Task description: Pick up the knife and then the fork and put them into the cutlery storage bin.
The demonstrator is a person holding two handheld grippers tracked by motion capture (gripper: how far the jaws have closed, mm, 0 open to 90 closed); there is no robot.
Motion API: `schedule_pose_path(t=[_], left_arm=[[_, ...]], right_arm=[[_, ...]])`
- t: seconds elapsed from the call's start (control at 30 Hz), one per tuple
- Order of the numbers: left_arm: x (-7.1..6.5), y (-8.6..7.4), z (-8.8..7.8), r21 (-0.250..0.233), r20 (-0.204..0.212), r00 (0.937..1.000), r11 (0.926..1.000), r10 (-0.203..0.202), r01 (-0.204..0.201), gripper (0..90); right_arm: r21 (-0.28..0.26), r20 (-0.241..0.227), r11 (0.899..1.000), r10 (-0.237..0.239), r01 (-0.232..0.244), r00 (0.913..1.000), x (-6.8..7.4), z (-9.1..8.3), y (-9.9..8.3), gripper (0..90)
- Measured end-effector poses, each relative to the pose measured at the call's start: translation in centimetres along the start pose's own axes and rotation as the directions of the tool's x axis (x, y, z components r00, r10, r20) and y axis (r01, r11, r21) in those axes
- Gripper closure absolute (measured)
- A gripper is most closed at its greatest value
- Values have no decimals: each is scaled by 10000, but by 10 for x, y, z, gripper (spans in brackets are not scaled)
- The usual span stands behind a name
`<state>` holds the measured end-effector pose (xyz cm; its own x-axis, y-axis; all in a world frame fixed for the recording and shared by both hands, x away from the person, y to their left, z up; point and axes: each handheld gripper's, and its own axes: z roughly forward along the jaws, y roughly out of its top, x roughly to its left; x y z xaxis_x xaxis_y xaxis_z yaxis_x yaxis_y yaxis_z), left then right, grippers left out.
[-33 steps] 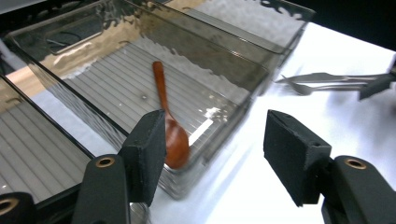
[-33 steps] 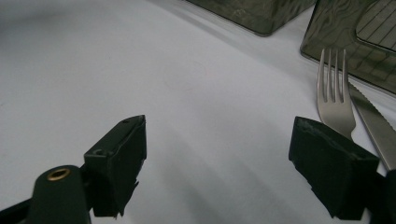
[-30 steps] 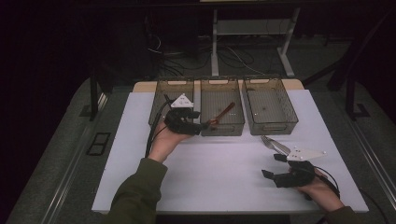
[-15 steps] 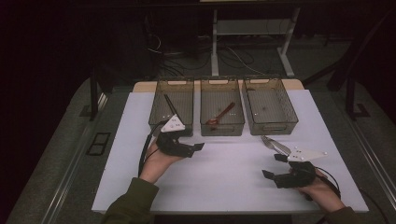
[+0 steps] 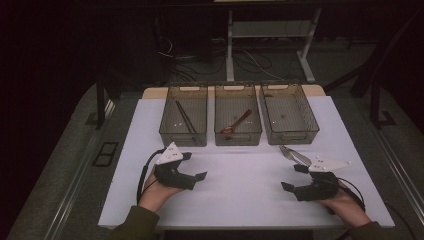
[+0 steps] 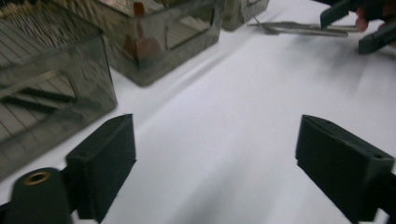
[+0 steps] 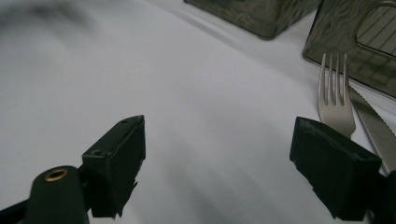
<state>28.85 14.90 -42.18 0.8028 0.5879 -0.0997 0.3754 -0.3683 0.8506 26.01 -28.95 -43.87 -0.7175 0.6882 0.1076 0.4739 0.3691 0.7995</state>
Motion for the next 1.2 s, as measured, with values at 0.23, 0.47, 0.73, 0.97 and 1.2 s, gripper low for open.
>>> schedule_pose_path(t=[0.23,0.47,0.73,0.97,1.2], left_arm=[[-4,-14,-4,130,-111,9999,9999,103,-102,0],[-2,-19,-3,303,76,9999,9994,-147,145,0],[-3,-19,-2,368,213,9998,9993,25,-33,0],[-3,-19,-2,409,268,9996,9991,61,-72,0],[-2,-19,-2,385,276,9996,9993,-5,-6,0]], right_arm=[[545,-303,9983,209,-193,9993,0,-3,6,138],[1028,-367,9947,59,-21,9993,-4,-7,8,143],[1291,67,9916,-3,-5,10000,-15,-13,16,152],[1313,385,9913,71,-121,9992,-28,-22,20,207],[1601,868,9867,130,-268,9961,-45,-29,24,248]])
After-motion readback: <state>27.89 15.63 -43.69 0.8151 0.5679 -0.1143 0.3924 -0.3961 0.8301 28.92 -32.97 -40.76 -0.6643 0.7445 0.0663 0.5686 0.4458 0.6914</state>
